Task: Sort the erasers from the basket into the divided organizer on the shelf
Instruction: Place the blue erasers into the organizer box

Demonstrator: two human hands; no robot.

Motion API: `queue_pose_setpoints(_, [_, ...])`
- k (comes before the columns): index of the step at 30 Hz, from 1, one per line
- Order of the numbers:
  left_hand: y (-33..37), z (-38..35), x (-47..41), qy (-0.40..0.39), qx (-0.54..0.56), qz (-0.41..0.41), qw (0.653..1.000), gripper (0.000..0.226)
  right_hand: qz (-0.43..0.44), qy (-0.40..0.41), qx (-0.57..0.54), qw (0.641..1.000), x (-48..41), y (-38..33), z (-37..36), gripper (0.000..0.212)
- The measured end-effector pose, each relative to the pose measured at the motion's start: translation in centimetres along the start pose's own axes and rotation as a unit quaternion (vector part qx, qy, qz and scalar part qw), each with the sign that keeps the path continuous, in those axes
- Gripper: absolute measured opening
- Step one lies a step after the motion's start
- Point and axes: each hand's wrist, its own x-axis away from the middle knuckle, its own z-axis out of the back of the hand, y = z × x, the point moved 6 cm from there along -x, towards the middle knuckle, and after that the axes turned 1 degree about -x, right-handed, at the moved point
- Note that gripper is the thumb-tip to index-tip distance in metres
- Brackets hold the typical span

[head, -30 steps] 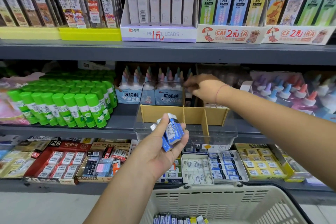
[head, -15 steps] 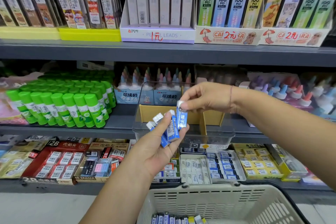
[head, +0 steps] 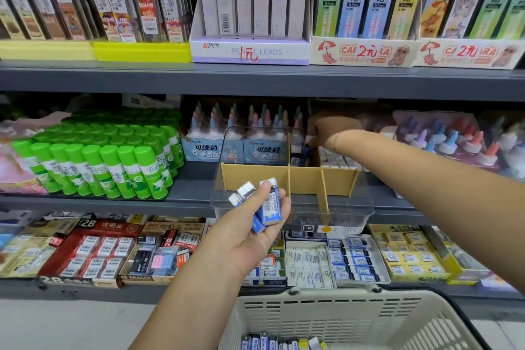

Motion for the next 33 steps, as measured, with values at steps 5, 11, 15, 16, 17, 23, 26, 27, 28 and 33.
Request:
queue_pose_setpoints(5, [0.1,0.2,-0.1,0.004,-0.003,-0.001,1.0,0.019,0.018,0.037,0.039,0.998,-0.2,-1.2,-0.5,0.032])
queue_pose_setpoints(11, [0.0,0.2,-0.1,0.002,-0.003,0.005,1.0,0.019,0.021,0.08,0.095,0.992,-0.1,-2.0,-0.6,0.032])
queue_pose_setpoints(15, [0.0,0.3,-0.1,0.003,-0.003,0.004,1.0,0.02,0.013,0.08,0.097,0.992,0.1,-1.9,-0.7,0.027])
queue_pose_setpoints(16, [0.1,0.3,-0.1,0.002,-0.001,0.005,1.0,0.02,0.011,0.08,0.095,0.992,0.1,-1.9,-0.8,0.026])
queue_pose_setpoints(17, [0.0,0.3,-0.1,0.002,0.003,0.006,1.0,0.02,0.008,0.08,0.092,0.992,0.1,-1.9,-0.9,0.026])
queue_pose_setpoints(23, [0.0,0.2,-0.1,-0.007,0.03,0.019,0.999,0.008,0.0,0.082,0.09,0.993,0.2,-1.7,-0.9,0.029])
queue_pose_setpoints(26, [-0.2,0.1,-0.1,-0.016,0.025,0.029,0.999,0.014,-0.008,0.067,0.085,0.994,-0.2,-1.2,-1.4,0.025])
queue_pose_setpoints(27, [-0.2,0.0,0.0,-0.022,0.02,0.033,0.999,0.015,-0.013,0.06,0.077,0.995,-0.3,-1.0,-1.5,0.025])
queue_pose_setpoints(28, [-0.3,-0.1,0.1,-0.028,0.018,0.034,0.999,0.017,-0.014,0.057,0.063,0.996,-0.3,-0.8,-1.3,0.025])
queue_pose_setpoints(33, [-0.1,0.0,0.1,-0.008,-0.003,0.009,1.0,0.02,0.098,0.034,-0.281,0.954,3.5,-2.5,0.3,0.026])
